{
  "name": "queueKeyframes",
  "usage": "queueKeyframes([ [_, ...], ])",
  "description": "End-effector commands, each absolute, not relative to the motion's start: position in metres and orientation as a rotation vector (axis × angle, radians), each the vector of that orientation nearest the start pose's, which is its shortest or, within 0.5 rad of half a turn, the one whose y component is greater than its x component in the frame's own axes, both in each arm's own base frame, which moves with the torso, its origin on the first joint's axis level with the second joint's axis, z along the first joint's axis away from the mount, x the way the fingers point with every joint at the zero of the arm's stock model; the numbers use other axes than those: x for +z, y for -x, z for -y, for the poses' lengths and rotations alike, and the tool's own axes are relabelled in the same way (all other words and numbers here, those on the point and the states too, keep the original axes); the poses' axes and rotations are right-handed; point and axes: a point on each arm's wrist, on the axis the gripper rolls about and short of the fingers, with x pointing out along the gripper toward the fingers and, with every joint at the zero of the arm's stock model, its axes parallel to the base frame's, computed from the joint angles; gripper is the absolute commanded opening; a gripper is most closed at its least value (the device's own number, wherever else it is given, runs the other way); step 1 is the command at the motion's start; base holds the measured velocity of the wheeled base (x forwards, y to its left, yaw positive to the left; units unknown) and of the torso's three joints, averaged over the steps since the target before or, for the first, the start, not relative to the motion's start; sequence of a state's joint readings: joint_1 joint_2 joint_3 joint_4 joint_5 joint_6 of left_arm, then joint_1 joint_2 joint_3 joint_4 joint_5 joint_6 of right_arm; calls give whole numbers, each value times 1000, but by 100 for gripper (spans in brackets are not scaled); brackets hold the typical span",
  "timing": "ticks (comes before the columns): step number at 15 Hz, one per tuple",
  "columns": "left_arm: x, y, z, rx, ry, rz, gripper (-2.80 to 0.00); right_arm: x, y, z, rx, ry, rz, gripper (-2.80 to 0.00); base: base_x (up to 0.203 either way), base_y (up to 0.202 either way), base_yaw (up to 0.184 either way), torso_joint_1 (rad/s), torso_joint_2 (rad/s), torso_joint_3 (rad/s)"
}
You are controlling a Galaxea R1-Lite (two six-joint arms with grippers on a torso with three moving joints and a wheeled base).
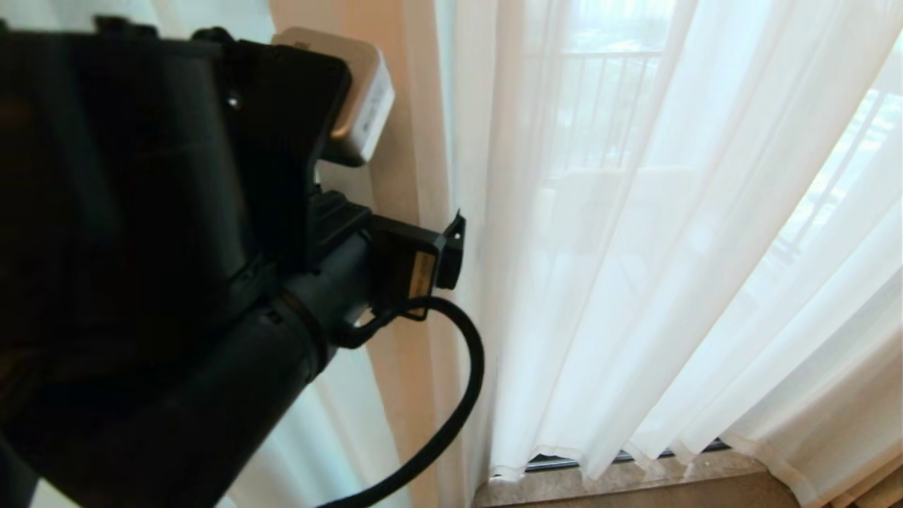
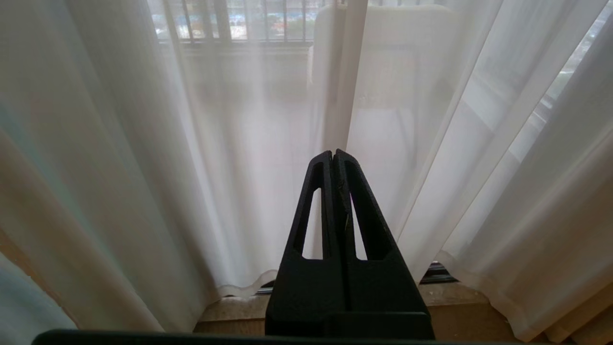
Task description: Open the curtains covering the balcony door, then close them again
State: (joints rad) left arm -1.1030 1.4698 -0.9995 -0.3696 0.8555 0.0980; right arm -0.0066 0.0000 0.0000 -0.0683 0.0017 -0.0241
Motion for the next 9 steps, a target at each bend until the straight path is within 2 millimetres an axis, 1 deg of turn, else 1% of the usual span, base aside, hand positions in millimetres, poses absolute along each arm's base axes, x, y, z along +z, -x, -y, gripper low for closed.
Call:
queueKeyframes([
  [1, 277, -119, 196, -234, -171, -37, 0, 83, 23, 0, -5, 25, 69, -280, 0, 0, 0, 0, 0, 0],
  [3, 275, -113, 184, -226, -171, -37, 0, 83, 23, 0, -5, 25, 69, -280, 0, 0, 0, 0, 0, 0],
  [9, 272, -100, 157, -190, -168, -33, 0, 83, 23, 0, -6, 25, 69, -280, 0, 0, 0, 0, 0, 0],
])
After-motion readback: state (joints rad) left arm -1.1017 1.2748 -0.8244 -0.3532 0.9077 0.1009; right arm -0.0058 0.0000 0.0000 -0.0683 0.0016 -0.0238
